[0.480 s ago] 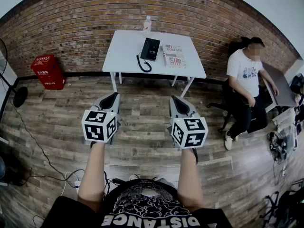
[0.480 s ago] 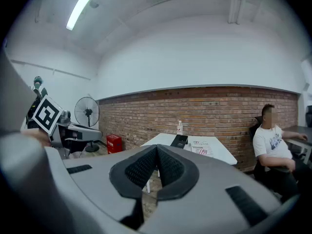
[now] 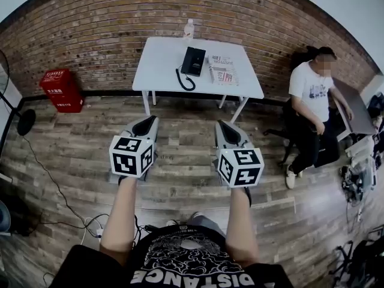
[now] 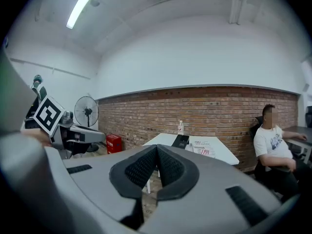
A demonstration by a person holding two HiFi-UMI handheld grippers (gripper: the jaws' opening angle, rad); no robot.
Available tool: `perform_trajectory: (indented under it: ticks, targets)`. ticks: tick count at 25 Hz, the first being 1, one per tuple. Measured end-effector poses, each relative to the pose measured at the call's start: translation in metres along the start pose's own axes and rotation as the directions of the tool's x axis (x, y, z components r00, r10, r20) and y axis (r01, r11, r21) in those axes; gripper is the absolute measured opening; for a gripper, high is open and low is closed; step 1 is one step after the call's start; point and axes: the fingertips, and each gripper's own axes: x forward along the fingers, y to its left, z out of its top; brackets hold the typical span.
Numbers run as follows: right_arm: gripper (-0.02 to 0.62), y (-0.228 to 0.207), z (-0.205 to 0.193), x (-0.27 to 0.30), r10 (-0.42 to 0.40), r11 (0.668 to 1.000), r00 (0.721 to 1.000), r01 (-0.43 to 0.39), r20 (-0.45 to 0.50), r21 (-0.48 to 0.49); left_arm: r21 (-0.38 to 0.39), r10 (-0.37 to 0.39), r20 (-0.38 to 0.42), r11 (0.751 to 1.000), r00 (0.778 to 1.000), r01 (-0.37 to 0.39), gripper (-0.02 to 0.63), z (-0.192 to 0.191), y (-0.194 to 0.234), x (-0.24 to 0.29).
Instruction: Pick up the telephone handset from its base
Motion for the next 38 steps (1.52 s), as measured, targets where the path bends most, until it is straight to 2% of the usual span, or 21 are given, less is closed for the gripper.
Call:
perform_trajectory:
  ticks: [11, 16, 27, 32, 38]
  targets:
    - [0.002, -0.005, -0.002, 0.046, 0.025, 1.0, 1.0, -0.025, -0.011, -0.001, -0.002, 0.002, 0.003, 1.0, 1.0, -0.002, 0.02, 0.002, 0.025, 0.034]
    - [0.002, -0.019, 0.0, 0.079, 0.034, 0.999, 0.999, -0.034, -0.013, 0.002, 0.007, 0.012, -0.006, 1.0, 1.0, -0.012, 0.067, 0.008, 0.04, 0.066]
    - [0.002, -0.087, 0.011, 0.169, 0.05, 0.999, 0.998, -0.05, -0.027, 0.016, -0.019, 0.001, -0.022, 1.0, 1.0, -0.002, 0.121, 0.031, 0.061, 0.173]
    - [0.002, -0.117, 0.012, 0.217, 0.068, 0.998, 0.997, -0.067, -0.047, 0.02, -0.018, -0.006, -0.048, 1.0, 0.999, 0.005, 0.169, 0.038, 0.072, 0.226]
    - [0.002, -0.152, 0.017, 0.262, 0.089, 0.996, 0.995, -0.087, -0.053, 0.026, -0.02, 0.015, -0.066, 1.0, 0.998, -0.017, 0.2, 0.047, 0.085, 0.278]
